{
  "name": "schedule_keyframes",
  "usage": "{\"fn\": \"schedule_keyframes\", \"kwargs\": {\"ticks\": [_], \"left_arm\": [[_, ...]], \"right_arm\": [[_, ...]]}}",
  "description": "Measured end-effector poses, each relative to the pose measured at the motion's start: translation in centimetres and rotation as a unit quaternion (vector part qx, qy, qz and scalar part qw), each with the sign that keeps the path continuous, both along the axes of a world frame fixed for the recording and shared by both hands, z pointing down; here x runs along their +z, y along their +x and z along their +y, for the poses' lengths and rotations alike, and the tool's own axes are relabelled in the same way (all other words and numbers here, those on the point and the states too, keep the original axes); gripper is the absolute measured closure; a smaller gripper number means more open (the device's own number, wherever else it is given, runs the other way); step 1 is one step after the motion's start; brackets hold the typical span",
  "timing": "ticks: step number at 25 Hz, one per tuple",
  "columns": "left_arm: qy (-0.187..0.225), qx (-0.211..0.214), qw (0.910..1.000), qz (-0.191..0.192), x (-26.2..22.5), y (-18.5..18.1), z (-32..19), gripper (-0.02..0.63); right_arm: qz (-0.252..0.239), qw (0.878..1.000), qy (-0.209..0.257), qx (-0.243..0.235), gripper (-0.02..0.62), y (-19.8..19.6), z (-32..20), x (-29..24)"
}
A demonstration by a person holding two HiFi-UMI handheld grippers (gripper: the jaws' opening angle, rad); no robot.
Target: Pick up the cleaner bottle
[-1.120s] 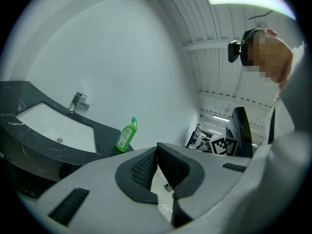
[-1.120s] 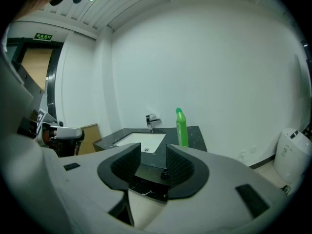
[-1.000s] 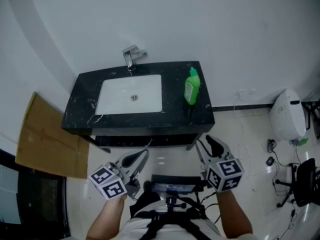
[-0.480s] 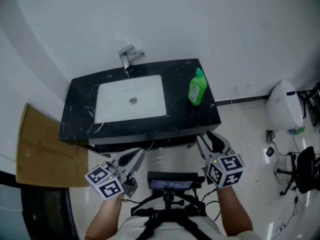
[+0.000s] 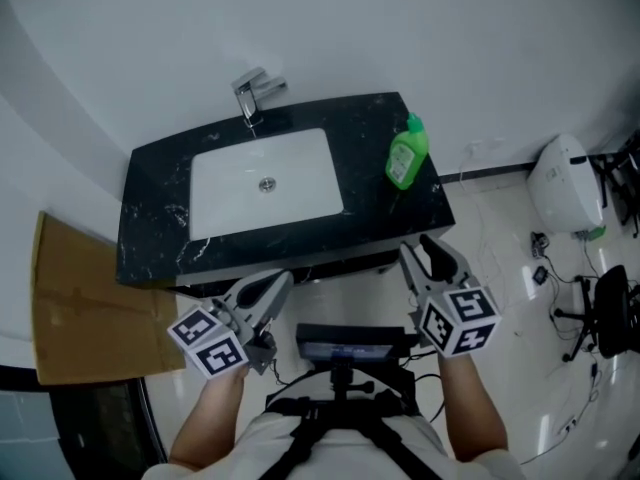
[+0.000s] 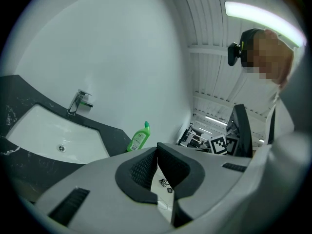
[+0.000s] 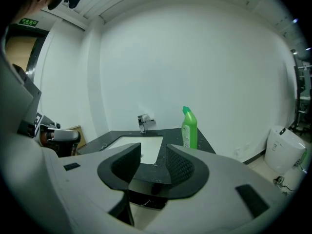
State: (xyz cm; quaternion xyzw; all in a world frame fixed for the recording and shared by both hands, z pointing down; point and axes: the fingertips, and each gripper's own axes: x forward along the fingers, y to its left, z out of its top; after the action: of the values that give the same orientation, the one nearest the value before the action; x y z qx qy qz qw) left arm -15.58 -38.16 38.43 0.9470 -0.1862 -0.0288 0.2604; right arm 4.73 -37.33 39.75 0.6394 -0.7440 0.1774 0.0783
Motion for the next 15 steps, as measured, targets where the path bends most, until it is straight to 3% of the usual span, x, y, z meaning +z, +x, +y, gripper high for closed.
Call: {"fn": "schedule_keyframes", "kwargs": {"ticks": [5, 15], "left_arm": [[-0.001, 0.004, 1.0, -0.001, -0.1, 1.6, -1.3, 0.611], [0.003, -0.045, 0.999, -0.005, -0.5, 5.5, -4.3, 0.609]], "right_arm": [[-0.001, 1.0, -0.003, 0.001, 0.428, 1.3, -1.3, 0.1], [-0.006, 0.999, -0.001, -0.044, 0.428, 4.4, -5.3, 0.1]]}}
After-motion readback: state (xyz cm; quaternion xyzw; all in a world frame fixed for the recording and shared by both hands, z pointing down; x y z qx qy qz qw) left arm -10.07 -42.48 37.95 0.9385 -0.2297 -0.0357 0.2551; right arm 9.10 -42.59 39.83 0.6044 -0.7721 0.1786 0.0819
